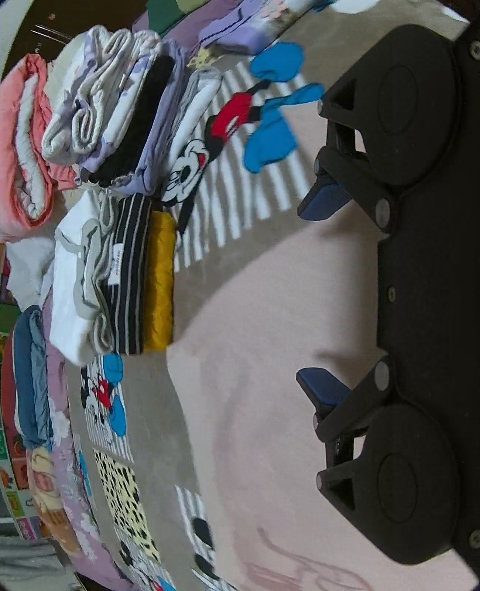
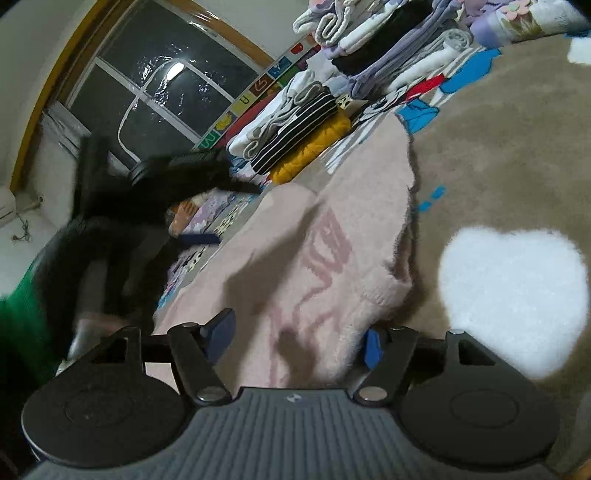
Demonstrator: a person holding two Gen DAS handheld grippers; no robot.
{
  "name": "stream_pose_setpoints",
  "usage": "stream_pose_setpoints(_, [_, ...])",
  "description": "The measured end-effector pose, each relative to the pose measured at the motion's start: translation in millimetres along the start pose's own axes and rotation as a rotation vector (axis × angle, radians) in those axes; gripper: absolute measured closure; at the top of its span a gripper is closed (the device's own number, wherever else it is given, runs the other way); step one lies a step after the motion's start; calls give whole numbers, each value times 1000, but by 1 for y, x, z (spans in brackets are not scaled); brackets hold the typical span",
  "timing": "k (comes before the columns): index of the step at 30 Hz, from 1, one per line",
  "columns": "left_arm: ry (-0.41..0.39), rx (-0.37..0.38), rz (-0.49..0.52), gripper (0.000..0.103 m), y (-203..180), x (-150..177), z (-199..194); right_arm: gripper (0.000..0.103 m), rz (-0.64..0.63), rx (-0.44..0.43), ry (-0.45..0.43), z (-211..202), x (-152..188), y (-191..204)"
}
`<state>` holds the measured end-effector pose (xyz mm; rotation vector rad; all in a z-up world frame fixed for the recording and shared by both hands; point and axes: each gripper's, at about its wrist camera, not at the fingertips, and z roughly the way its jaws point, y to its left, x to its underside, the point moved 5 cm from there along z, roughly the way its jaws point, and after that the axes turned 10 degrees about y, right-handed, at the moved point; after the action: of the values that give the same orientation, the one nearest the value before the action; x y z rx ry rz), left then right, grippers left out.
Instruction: Fold clothes
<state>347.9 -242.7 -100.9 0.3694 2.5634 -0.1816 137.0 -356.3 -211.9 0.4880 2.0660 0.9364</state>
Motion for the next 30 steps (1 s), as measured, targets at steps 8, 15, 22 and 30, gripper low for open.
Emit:
stream_pose_setpoints(8, [113,-118,35,16,-29,-50,42,43,29,-14,2,1,-3,-5])
stream_pose_setpoints(15, [192,-274,87,25,-41,-64,77,48,69,-41,8,1,-7,-7])
stream_pose_setpoints(22, [240,-455,142,33,-51,-66,105,49,78,-36,18,4,-9,-8])
stream_pose_setpoints(30, [220,-594,206,42,-61,-64,118,61,83,-15,21,5,-10,-10])
